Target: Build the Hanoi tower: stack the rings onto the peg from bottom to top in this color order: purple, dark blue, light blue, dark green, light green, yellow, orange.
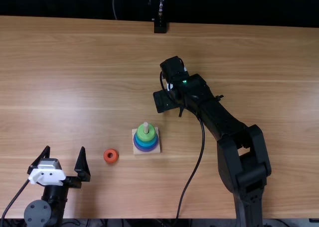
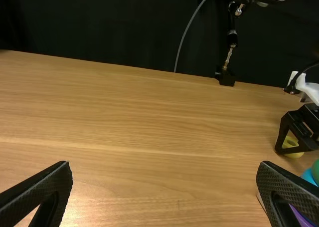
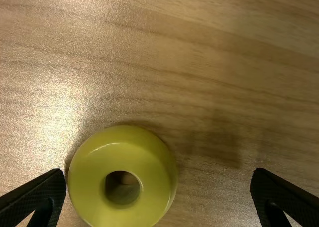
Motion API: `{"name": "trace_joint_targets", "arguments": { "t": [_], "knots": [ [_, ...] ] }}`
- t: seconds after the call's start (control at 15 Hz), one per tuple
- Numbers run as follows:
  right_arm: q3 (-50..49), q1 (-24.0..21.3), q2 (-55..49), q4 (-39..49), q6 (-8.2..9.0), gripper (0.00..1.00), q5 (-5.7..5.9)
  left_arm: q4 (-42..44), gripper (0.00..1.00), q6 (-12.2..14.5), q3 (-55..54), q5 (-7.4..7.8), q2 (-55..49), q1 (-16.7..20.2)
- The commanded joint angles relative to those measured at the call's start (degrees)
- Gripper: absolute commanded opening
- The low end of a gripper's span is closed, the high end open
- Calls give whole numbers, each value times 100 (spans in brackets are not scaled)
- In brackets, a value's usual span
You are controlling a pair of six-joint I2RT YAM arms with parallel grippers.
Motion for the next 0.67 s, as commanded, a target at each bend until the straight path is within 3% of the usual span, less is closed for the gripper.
{"name": "trace_joint_targets", "arguments": {
  "t": [0.0,0.2,0.33,0.4,0.47,0.6],
  "knots": [
    [5,29,87,7,34,100,106,27,100,-2,-174,61,-62,-33],
    [41,29,78,7,87,96,106,27,100,-2,-174,61,-62,-33],
    [32,29,78,28,76,33,75,27,100,-2,-174,72,-62,-33],
    [32,38,69,7,55,9,75,27,100,-2,-174,61,-62,-33],
    [23,29,78,-3,34,0,64,27,100,-12,-174,72,-62,-33],
    [14,38,78,-3,34,0,32,27,100,-12,-174,61,-62,-33]
  ]
}}
